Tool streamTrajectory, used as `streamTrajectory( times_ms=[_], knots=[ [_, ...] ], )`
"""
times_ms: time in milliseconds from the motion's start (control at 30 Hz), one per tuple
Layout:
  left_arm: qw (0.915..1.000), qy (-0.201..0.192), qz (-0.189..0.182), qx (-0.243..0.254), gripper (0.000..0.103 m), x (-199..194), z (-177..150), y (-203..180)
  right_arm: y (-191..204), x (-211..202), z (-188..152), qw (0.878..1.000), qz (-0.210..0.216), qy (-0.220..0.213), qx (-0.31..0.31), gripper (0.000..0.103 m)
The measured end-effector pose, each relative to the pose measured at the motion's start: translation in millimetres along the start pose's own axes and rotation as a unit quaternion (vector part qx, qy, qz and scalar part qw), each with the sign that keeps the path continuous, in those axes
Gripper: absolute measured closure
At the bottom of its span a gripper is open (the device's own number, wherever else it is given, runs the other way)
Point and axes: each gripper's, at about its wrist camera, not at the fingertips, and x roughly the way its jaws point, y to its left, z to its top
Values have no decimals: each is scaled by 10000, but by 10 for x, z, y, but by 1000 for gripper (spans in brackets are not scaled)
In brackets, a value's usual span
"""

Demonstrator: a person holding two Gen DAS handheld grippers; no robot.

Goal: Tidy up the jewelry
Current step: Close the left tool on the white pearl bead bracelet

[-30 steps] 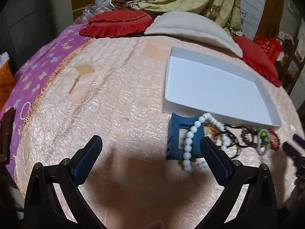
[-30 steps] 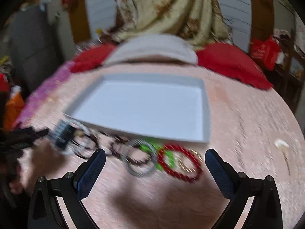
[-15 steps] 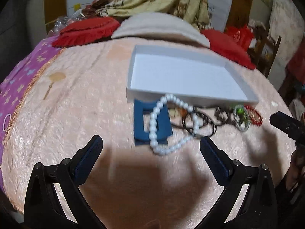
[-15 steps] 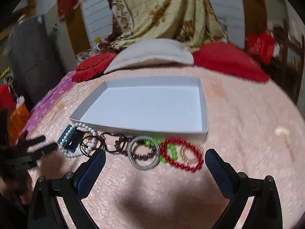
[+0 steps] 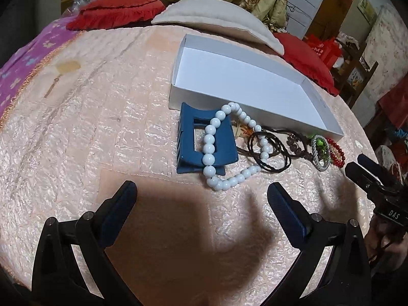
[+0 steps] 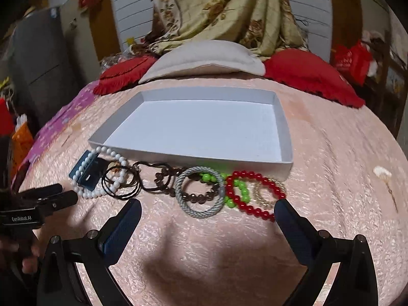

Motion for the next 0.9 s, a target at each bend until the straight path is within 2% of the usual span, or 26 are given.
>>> streamTrajectory(
  times_ms=[133,333,500,633,667,767,833,900],
  knots=[
    [9999,115,17,-79,1,58,-8,34,54,20,3,9999,-43,-40,-112,0],
    [9999,107,30,-74,1,62,-23,46,-19,24,-17,10000,-32,-58,44,0],
    [9996,53,-129,-232,1,41,-20,104,4,36,-22,10000,-37,-35,28,0],
    [9998,-24,-165,-133,1,16,-40,105,35,56,-25,10000,-57,-16,-12,0],
    [9996,-50,-251,-144,1,9,-38,104,40,61,-26,10000,-60,-11,-15,0],
    [9965,-187,-808,-68,5,-32,-33,55,38,58,-31,10000,-74,-25,-19,0],
    [9955,-259,-903,133,6,-61,-30,-20,28,54,-33,10000,-71,-31,-13,0],
    [9955,-233,-894,192,15,-54,-40,-38,23,53,-28,10000,-75,-38,-3,0]
  ],
)
